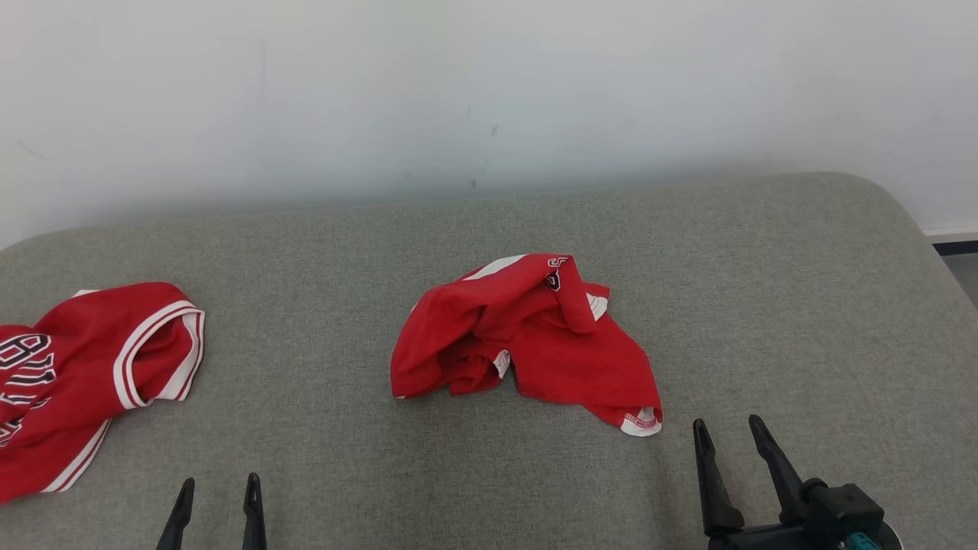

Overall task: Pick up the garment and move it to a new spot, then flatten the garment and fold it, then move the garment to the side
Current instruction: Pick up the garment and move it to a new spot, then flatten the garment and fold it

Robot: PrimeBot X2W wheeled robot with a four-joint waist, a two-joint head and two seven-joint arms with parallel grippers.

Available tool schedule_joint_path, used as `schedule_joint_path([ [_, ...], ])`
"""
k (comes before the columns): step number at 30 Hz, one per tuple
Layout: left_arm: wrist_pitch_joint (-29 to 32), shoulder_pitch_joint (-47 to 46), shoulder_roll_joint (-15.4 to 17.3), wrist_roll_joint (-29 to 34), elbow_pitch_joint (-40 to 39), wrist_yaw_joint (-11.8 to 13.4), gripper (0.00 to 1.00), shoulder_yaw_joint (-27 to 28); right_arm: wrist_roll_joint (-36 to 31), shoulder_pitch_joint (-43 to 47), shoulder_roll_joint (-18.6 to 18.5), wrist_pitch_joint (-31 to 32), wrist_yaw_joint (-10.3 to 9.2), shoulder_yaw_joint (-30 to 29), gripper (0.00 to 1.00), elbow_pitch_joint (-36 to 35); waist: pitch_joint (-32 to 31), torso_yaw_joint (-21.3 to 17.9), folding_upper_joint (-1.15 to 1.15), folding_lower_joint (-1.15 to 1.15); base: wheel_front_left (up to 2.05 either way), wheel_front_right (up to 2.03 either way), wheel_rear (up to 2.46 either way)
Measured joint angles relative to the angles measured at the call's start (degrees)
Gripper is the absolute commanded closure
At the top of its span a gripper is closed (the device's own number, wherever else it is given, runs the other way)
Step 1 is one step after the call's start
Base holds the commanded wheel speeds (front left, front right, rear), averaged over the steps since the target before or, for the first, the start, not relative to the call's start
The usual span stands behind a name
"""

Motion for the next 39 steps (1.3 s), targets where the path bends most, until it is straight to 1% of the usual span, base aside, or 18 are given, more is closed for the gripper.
schedule_joint_path([
  [10,0.00,-0.04,0.01,-0.31,0.18,-0.01,0.00,-0.07,0.00,-0.01,0.00,0.00,0.00,-0.03,0.00,0.02,0.25,-0.16,0.00,0.00,0.00,0.00,0.00],
  [16,0.00,-1.67,0.02,-1.62,0.86,0.00,0.00,-1.70,0.12,-0.47,0.01,0.00,0.00,0.67,0.00,0.09,0.68,-0.81,0.00,0.00,0.00,0.00,0.00],
  [21,0.00,-4.52,-0.04,-2.92,2.21,-0.01,0.00,-6.50,0.45,-0.96,0.00,0.01,0.00,0.97,0.00,0.04,1.33,-2.23,0.00,0.00,0.00,0.00,0.00],
  [30,0.00,-14.42,0.13,-6.15,9.28,-0.01,0.00,-14.60,1.55,-3.80,-0.01,0.00,0.00,1.51,0.00,-0.48,5.05,-5.29,0.00,0.00,0.00,0.00,0.00],
  [34,0.00,-18.25,1.10,-8.03,13.35,-0.01,0.00,-17.74,2.58,-5.24,-0.01,0.00,0.00,1.93,0.00,-0.52,7.13,-7.37,0.01,0.01,0.00,0.00,0.00],
  [36,0.00,-19.03,1.41,-8.39,14.45,-0.01,0.00,-18.20,2.80,-5.44,0.00,0.00,0.00,2.12,0.00,-0.51,7.57,-8.01,0.00,0.01,0.00,0.00,0.00],
  [39,0.00,-20.89,2.33,-9.48,17.42,-0.01,0.00,-19.60,3.74,-5.80,-0.03,0.01,0.00,2.23,0.00,-0.54,8.81,-10.05,0.00,0.01,0.00,0.00,0.00],
])
